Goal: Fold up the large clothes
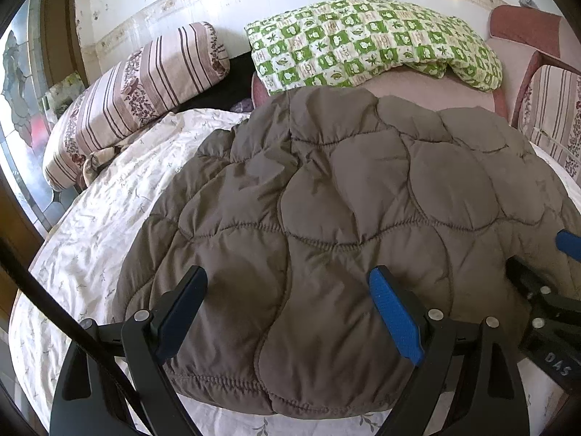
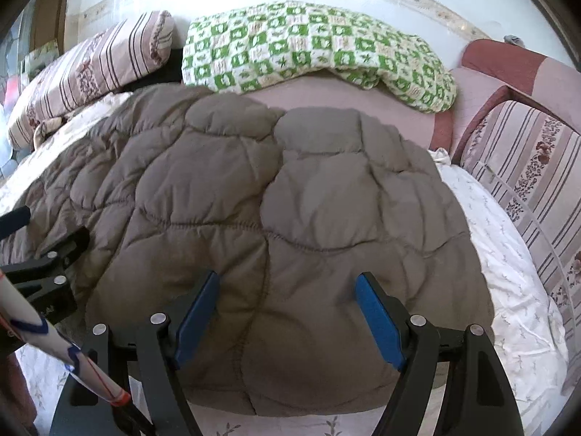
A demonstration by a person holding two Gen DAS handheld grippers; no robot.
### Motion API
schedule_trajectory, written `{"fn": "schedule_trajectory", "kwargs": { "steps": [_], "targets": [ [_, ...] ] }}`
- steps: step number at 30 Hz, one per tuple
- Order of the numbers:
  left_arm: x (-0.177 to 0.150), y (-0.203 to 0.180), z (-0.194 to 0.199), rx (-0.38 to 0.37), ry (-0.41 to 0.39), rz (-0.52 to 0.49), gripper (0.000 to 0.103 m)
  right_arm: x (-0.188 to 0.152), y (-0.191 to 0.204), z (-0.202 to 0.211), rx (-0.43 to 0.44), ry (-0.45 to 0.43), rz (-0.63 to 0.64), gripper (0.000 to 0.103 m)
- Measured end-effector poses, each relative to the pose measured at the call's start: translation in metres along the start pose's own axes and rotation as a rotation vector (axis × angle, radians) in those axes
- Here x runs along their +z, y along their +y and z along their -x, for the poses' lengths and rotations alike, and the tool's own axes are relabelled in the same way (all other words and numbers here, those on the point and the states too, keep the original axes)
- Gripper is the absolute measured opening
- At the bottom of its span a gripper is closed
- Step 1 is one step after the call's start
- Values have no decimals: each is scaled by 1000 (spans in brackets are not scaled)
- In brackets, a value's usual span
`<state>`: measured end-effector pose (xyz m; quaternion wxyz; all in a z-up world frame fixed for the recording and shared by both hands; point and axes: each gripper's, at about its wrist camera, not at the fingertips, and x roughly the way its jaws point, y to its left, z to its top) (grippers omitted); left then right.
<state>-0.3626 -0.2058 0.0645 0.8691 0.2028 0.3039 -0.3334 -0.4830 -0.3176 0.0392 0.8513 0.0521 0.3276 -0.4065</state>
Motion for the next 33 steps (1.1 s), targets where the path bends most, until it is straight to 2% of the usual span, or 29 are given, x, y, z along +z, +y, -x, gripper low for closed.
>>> {"fn": "schedule_trajectory", "kwargs": {
  "steps": [8, 13, 19, 24, 29, 33],
  "targets": [
    [0, -2, -7, 9, 5, 3, 92, -2, 2, -7, -9, 19, 10, 82],
    [-3, -1, 15, 15, -49, 18, 92, -2, -2, 12, -23, -11, -8, 82],
    [-17, 16, 78, 5, -128, 53, 92, -16, 0, 69, -54, -78, -14, 82],
    [-49, 35, 145, -24, -172, 91, 92, -39, 2, 127, -36, -122, -40, 82],
    [-77, 29, 188, -24, -199, 31, 92, -56, 3, 169, -31, -160, -36, 84],
    [-92, 29, 218, -46, -211, 24, 92, -71, 5, 194, -17, -165, -29, 85]
  ]
}}
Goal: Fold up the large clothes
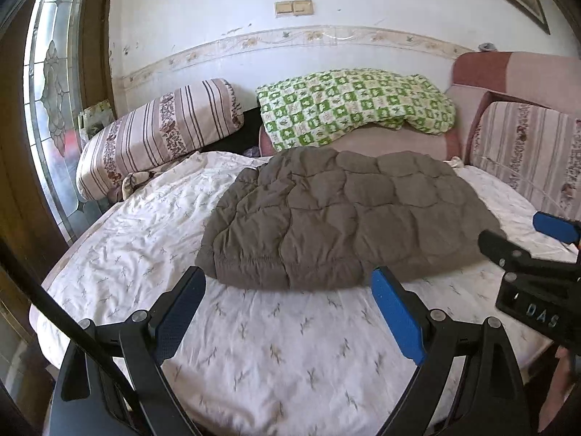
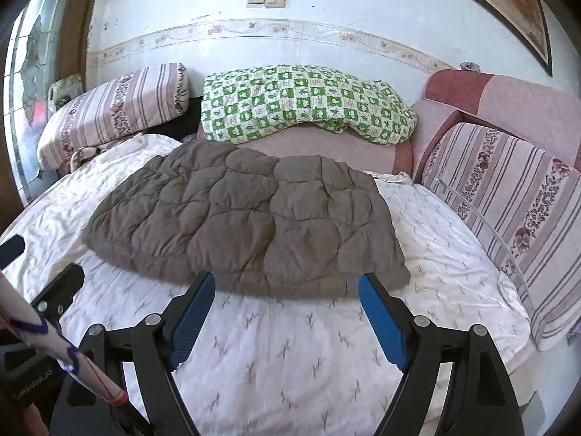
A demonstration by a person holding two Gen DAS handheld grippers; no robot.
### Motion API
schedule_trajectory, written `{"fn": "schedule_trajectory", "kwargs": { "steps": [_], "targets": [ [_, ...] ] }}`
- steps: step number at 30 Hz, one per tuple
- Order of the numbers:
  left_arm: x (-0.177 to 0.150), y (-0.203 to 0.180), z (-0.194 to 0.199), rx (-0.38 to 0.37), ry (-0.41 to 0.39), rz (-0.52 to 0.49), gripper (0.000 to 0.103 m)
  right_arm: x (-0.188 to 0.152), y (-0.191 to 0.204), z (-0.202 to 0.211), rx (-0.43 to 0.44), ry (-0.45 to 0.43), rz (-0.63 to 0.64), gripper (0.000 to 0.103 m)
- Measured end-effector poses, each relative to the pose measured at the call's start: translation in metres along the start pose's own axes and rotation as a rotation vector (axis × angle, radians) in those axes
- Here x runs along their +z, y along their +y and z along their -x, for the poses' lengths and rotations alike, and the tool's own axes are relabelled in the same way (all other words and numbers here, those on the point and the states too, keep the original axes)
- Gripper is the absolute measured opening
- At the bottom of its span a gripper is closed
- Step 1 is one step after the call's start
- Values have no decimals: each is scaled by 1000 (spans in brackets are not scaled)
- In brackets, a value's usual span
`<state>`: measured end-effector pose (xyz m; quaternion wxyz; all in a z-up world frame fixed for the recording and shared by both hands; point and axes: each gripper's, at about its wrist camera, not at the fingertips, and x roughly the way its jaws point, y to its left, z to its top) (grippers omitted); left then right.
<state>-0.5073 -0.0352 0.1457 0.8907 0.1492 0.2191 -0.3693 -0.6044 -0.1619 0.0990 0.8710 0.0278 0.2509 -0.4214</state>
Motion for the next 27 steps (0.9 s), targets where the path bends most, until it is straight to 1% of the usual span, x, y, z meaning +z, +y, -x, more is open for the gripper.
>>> {"fn": "schedule_trajectory", "kwargs": {
  "steps": [3, 5, 7, 10, 12, 15, 16, 19, 21, 23, 24, 26, 27],
  "targets": [
    [3, 2, 19, -5, -20, 0, 92, -7, 2, 23, 0, -10, 17, 85],
    [6, 5, 39, -3, -48, 12, 92, -10, 1, 39, 4, -16, 23, 85],
    [11, 9, 56, -5, -60, 26, 94, -10, 0, 57, 4, -31, 21, 87],
    [21, 16, 85, 4, -96, 42, 96, -6, -2, 93, 8, -91, 15, 94],
    [26, 18, 103, 8, -124, 45, 98, -3, -3, 113, 7, -132, 10, 95],
    [35, 24, 139, 18, -190, 63, 101, 5, -6, 145, 14, -200, -7, 98],
    [38, 26, 144, 24, -200, 68, 103, 7, -7, 153, 15, -215, -14, 99],
    [46, 33, 166, 65, -232, 86, 103, 14, -10, 177, -14, -269, -46, 103],
    [49, 39, 174, 77, -247, 104, 103, 17, -11, 185, -20, -291, -65, 103],
    [51, 48, 178, 50, -265, 142, 103, 20, -11, 185, -36, -289, -71, 103],
    [52, 49, 177, 66, -263, 153, 103, 21, -11, 183, -45, -278, -72, 103],
    [51, 51, 168, 128, -229, 161, 103, 24, -12, 172, -60, -239, -84, 103],
    [50, 52, 163, 126, -215, 157, 103, 23, -13, 167, -70, -232, -100, 103]
  ]
}}
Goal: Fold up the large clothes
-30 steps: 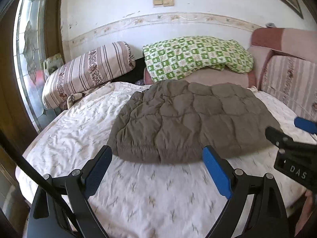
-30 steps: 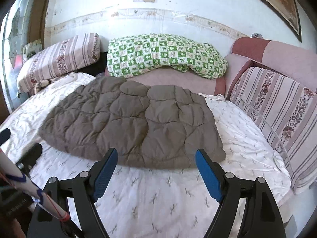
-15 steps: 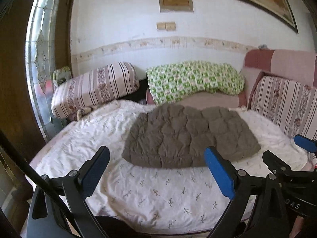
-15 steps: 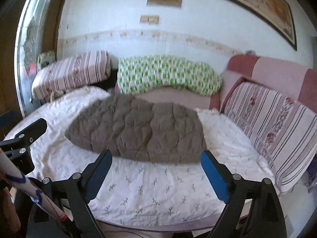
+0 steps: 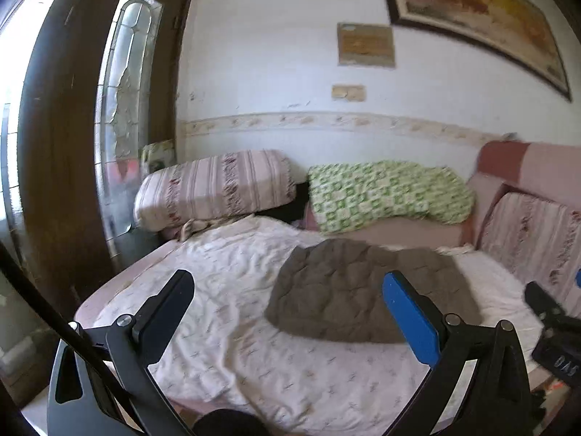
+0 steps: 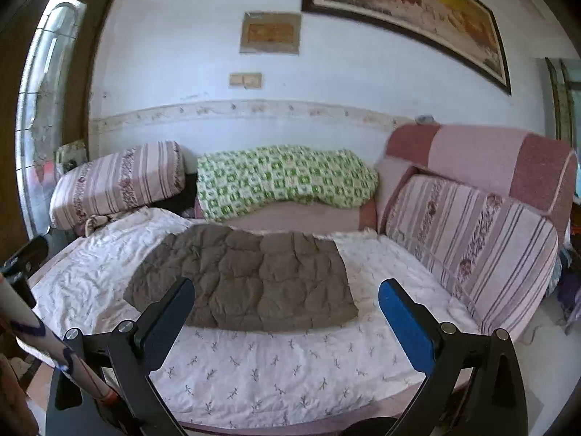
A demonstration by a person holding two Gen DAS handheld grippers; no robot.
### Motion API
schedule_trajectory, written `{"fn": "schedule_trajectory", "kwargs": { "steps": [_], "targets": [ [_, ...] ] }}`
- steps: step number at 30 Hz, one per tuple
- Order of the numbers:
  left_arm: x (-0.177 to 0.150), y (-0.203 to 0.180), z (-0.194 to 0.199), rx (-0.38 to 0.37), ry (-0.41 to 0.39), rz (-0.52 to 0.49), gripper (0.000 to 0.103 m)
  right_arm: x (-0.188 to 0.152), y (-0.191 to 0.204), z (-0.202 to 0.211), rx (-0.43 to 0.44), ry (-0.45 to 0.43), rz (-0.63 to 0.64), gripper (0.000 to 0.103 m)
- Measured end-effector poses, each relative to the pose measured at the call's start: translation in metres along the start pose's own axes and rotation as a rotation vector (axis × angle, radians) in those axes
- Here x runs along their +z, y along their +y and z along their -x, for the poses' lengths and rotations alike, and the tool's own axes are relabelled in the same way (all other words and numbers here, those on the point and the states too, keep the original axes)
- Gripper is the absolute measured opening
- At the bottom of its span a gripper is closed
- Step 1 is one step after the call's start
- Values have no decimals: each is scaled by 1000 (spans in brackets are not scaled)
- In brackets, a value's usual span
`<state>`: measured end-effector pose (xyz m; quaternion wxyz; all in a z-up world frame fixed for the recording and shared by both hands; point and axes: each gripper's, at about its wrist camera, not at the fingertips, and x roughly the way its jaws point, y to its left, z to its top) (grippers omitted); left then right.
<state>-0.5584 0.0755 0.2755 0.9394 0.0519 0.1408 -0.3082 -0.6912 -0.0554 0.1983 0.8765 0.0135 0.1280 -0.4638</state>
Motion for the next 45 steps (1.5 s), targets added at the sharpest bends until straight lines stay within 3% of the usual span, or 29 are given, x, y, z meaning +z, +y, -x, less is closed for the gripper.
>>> {"fn": "schedule_trajectory", "kwargs": {
  "steps": [2, 5, 13, 20, 45],
  "targets": [
    [-7, 2, -10, -38, 36, 6, 103, -4, 0, -5, -20, -6, -14, 103],
    [-19, 1, -31, 28, 103, 6, 103, -12, 5, -17, -2, 18, -13, 103],
    [-35, 1, -78, 37, 271, -46, 103, -19, 11, -49, -9, 59, 12, 103],
    [-54, -2, -101, 34, 340, -78, 103, -31, 16, -70, -6, 122, 20, 103],
    [-65, -12, -106, 20, 350, -146, 103, -44, 17, -86, -33, 155, 51, 103]
  ]
}}
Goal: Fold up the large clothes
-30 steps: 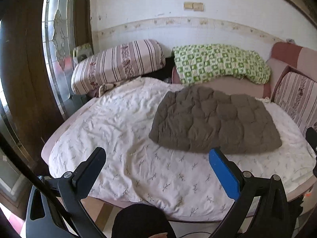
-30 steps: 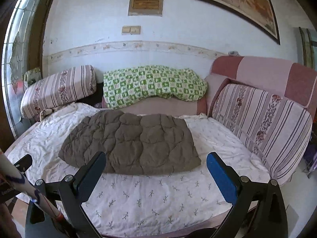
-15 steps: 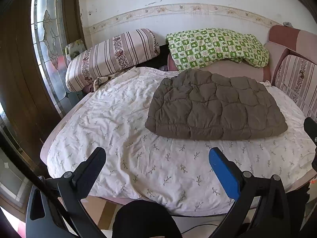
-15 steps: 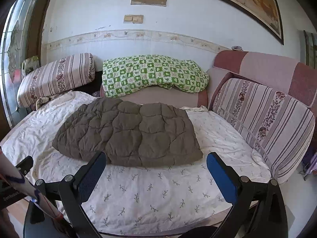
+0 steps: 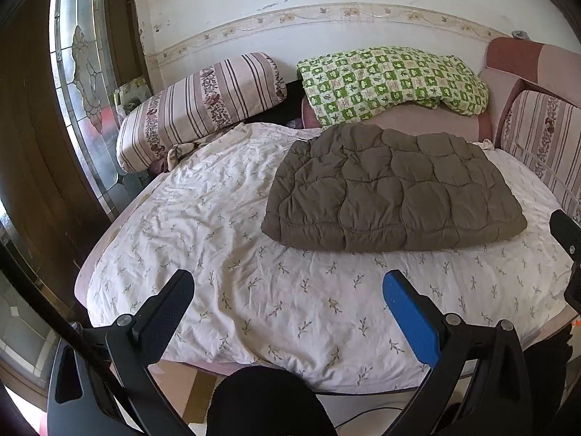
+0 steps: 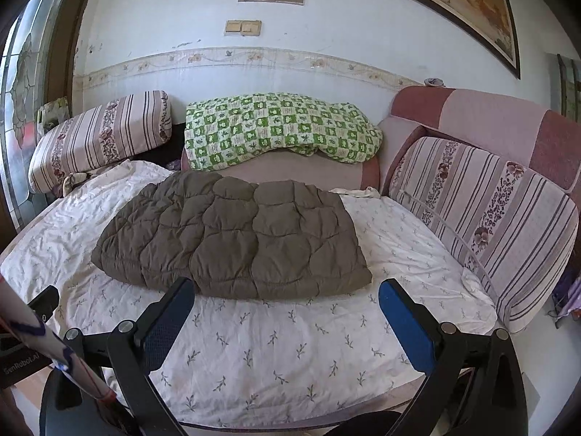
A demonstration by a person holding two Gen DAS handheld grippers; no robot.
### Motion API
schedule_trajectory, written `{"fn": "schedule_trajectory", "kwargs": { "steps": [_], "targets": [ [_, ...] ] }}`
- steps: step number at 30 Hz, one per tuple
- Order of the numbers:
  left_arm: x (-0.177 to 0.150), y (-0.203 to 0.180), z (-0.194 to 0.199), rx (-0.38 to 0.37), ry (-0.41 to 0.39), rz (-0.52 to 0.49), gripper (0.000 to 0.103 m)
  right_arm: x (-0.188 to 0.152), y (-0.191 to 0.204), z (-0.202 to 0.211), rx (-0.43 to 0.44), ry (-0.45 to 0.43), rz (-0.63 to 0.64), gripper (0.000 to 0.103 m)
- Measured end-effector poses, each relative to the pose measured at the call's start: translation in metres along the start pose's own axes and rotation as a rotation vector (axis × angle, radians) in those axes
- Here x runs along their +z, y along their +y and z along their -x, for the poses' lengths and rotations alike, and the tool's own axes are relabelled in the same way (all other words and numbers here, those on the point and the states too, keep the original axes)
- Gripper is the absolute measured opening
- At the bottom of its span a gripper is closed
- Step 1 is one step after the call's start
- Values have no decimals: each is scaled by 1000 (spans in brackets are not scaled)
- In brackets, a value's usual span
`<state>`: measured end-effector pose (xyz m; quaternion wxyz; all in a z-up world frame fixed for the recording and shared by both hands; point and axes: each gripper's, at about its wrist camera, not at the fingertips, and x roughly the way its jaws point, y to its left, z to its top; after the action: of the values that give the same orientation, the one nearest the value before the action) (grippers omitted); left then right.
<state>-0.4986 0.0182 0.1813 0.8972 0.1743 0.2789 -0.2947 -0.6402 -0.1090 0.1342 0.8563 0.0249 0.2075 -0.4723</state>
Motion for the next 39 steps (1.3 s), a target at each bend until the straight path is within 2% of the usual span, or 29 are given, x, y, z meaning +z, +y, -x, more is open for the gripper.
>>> {"fn": "schedule_trajectory", "kwargs": {
  "steps": [39],
  "targets": [
    [-3, -1, -15, -21, 59, -31, 103, -9, 9, -17, -1, 55, 30, 103]
  ]
}}
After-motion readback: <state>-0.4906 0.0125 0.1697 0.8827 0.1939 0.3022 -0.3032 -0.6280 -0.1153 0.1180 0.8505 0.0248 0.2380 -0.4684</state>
